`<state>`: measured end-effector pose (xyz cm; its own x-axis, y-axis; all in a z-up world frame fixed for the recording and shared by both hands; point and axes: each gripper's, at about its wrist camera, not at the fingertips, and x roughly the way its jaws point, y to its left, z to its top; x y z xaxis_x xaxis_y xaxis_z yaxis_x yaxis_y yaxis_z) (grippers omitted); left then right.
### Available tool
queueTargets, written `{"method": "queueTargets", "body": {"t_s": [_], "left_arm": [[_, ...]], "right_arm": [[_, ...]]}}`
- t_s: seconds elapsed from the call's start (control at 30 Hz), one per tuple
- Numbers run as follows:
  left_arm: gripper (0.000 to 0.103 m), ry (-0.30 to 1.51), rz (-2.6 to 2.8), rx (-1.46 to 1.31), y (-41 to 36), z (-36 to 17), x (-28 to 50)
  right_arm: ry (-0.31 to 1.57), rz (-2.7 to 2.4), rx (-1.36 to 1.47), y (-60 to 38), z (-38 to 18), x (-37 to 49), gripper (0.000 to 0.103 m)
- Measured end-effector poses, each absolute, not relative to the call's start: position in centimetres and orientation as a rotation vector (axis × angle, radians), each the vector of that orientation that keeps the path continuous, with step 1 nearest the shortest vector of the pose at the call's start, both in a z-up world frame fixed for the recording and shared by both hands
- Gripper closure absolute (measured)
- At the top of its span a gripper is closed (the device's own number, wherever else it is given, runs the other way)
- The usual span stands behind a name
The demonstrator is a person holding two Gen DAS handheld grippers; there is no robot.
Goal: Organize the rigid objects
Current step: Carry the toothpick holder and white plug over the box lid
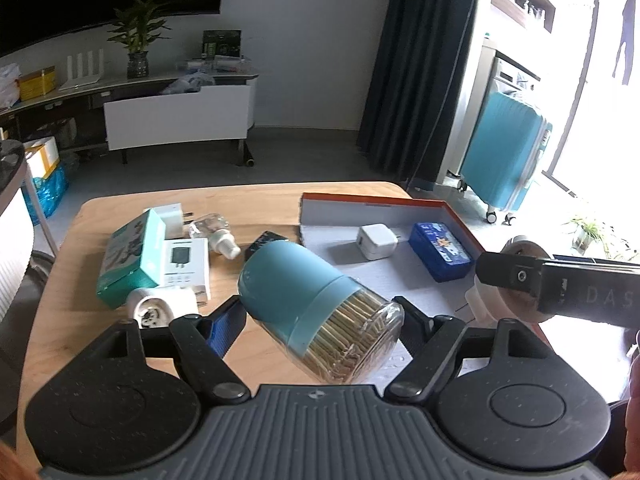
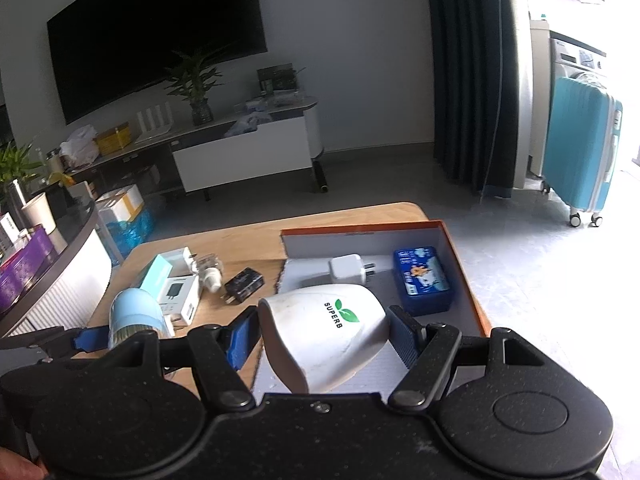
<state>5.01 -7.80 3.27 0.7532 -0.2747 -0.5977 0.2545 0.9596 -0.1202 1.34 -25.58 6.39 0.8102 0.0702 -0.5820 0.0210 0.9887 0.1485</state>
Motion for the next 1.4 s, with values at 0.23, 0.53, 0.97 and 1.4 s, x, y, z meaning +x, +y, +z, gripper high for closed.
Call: {"method": "queueTargets", "body": {"t_s": [0.23, 0.53, 0.97, 1.4], "left_arm": [[0.023, 0.660, -0.322, -0.020, -9.2, 3.0, 5.3], [0.023, 0.665, -0.355, -0.003, -10.6, 2.8, 5.7], [0.023, 0.680, -0.396, 0.018, -12.8, 2.2, 6.4], [0.023, 0.704, -0.419, 0.026, -14.7, 1.7, 7.5]], "right_arm": [[0.618, -0.008, 0.165, -27.0, 6.5, 1.3, 0.021], [0.616, -0.044, 0.177, -28.5, 6.4, 1.1, 0.021], [0.620, -0.082, 0.192, -30.3, 6.0, 2.0, 0.021], [0.630, -0.102, 0.200, -31.9, 5.5, 3.3, 0.021]]}}
